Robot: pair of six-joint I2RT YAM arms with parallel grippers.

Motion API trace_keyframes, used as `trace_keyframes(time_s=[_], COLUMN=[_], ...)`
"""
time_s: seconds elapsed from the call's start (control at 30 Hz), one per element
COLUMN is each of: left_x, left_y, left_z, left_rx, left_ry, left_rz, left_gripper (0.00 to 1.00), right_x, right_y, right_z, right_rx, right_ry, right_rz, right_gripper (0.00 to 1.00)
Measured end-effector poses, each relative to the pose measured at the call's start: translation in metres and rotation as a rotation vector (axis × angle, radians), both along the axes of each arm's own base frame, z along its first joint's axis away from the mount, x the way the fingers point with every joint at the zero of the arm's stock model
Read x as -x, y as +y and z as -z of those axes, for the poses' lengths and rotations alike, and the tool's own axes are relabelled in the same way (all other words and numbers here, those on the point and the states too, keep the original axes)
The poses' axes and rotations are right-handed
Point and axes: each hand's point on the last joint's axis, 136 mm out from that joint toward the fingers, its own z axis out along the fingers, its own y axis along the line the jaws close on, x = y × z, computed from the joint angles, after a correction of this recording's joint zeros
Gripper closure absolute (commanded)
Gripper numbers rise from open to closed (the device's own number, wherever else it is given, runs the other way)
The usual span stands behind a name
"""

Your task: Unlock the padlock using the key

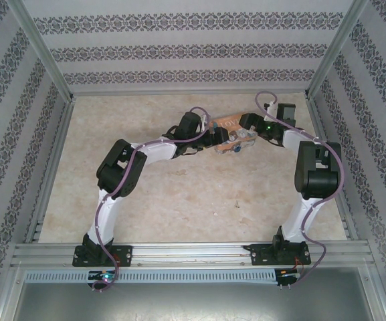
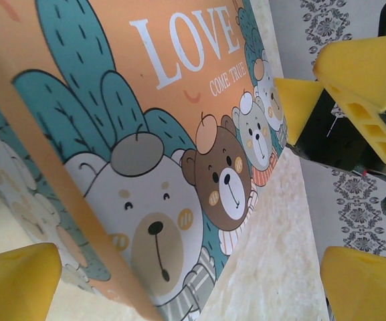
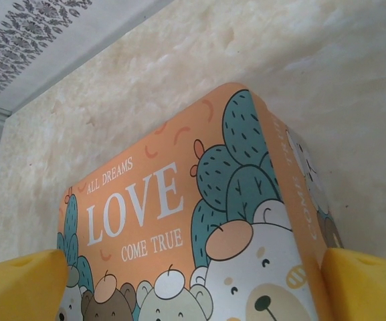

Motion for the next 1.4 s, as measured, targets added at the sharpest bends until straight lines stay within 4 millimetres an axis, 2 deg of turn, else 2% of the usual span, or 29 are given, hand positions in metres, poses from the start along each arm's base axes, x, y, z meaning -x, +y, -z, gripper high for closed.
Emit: trace_keyframes(time_s=[0.27,0.4,0.5,0.8,1.0,1.27,1.4], left_x=[0.002,0.003,0.005,0.002,0.001,0.000,0.002], left_y=[0.001,0.012,0.028,0.084,0.113,0.136,0.139], left_z=[0.003,0.003,0.004,0.006,0.006,0.009,0.009], left_rx=[-0.011,-0.023,-0.031,-0.069,-0.091,-0.115,-0.115], left_ry=[0.013,0.017,0.028,0.041,0.032,0.024,0.028], left_rz=[0.001,-0.017,-0.038,-0.141,-0.196,-0.235,-0.236], left_gripper=[0.00,0.00,0.00,0.00,0.01,0.01,0.01], right_x=[0.009,0.022,0.034,0.084,0.119,0.151,0.159], right_y=[0.006,0.015,0.029,0.086,0.124,0.159,0.163], right_z=[0.003,0.004,0.004,0.007,0.009,0.013,0.018], right_rx=[-0.010,-0.007,-0.007,-0.025,-0.029,-0.007,0.011], right_ry=[0.006,0.014,0.021,0.056,0.084,0.104,0.111], right_rz=[-0.019,-0.036,-0.064,-0.177,-0.247,-0.316,-0.319], right_gripper=[0.15,0.16,0.16,0.16,0.16,0.15,0.15])
